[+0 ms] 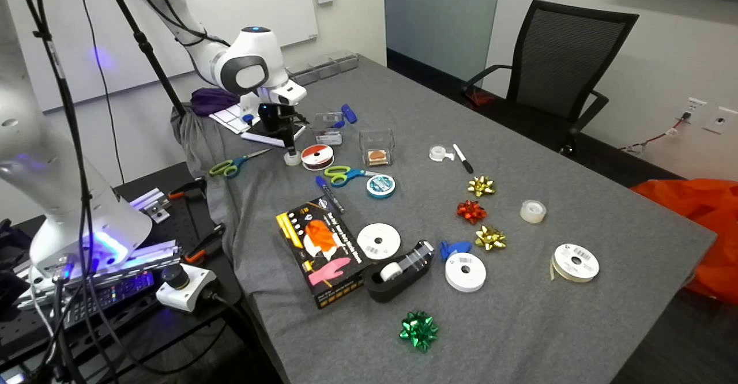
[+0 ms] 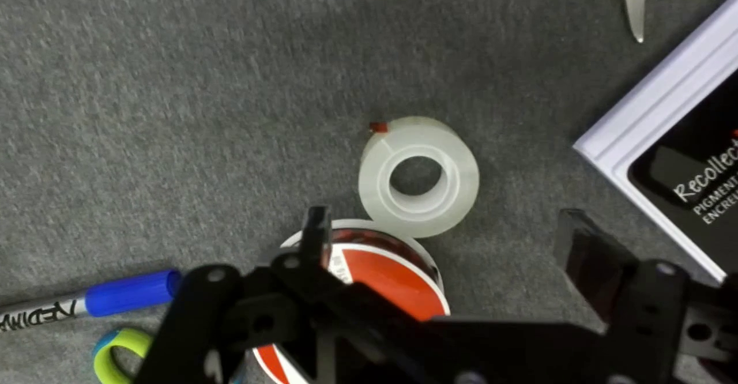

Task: Put the white tape in the clear bowl on the right.

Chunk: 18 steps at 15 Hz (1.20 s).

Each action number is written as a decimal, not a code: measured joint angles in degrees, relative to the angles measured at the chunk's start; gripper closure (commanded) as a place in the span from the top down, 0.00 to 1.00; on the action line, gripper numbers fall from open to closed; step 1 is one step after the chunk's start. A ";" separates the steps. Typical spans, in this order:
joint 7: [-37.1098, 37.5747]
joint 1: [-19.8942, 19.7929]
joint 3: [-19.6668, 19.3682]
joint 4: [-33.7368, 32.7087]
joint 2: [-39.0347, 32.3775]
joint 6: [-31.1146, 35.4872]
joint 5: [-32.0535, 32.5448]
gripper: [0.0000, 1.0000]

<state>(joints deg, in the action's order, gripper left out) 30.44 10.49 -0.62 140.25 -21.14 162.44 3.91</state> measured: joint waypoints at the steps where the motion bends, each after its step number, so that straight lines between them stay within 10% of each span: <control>1: 0.00 0.54 -0.50 -0.29 -0.71 0.19 -0.03 1.00; 18: -0.09 5.65 -4.43 -1.02 -5.24 1.93 -1.49 1.00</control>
<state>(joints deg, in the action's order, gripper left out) 30.35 16.14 -5.05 139.23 -26.38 164.37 2.42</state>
